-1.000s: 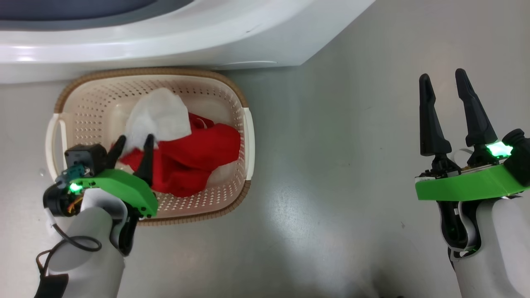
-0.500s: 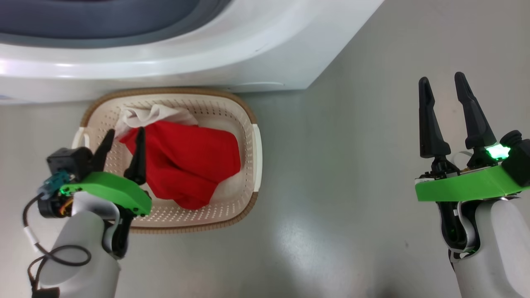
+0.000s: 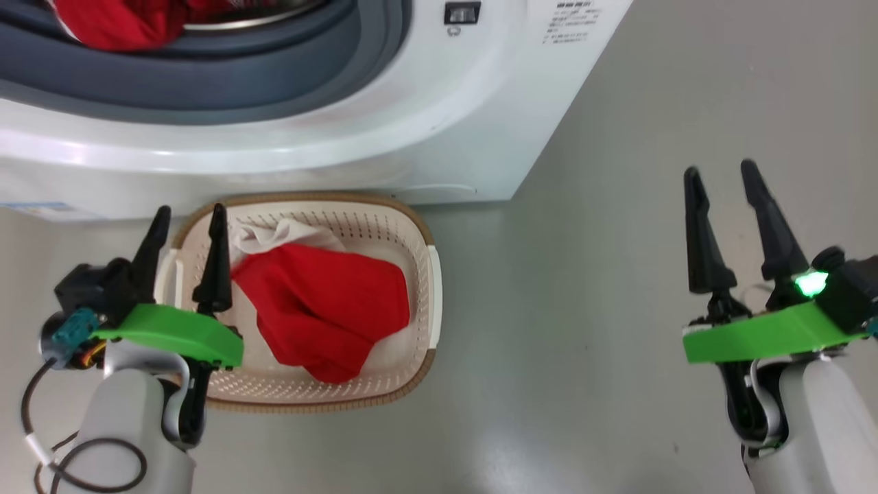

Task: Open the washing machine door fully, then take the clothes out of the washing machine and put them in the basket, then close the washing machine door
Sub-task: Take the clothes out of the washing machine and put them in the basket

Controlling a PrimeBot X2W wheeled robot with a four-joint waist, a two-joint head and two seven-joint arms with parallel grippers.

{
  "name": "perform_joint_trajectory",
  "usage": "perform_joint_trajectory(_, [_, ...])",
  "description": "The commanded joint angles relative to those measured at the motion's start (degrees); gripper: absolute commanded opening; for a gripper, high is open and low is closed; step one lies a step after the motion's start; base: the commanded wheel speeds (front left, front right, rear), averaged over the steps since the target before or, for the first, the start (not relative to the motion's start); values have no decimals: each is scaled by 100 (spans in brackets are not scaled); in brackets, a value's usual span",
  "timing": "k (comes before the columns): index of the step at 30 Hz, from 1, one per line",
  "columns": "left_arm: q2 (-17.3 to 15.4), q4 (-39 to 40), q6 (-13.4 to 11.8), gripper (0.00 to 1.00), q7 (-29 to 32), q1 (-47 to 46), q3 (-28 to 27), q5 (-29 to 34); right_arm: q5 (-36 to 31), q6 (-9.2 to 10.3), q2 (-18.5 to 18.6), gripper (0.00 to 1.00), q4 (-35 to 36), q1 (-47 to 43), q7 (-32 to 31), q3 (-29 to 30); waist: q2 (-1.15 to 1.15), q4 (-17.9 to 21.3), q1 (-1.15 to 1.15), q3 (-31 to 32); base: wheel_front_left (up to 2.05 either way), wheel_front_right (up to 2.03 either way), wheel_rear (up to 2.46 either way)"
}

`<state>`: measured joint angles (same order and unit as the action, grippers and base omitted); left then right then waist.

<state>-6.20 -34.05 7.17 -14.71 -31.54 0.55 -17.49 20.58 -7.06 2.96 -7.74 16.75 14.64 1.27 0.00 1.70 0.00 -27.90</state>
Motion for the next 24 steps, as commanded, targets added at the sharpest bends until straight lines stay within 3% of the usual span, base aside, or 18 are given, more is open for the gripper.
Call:
perform_joint_trajectory(1, [-147, 249, 32, 100, -29, 214, -223, 99, -64, -43, -8, 100, 77, -191, 36, -129, 0, -31, 0, 227, 0, 0, 0])
perform_joint_trajectory(24, [-14, 1790, 32, 100, -29, 1386, -622, 452, -139, -43, -8, 100, -29, -926, 36, -109, 0, -124, 0, 1157, 0, 0, 0])
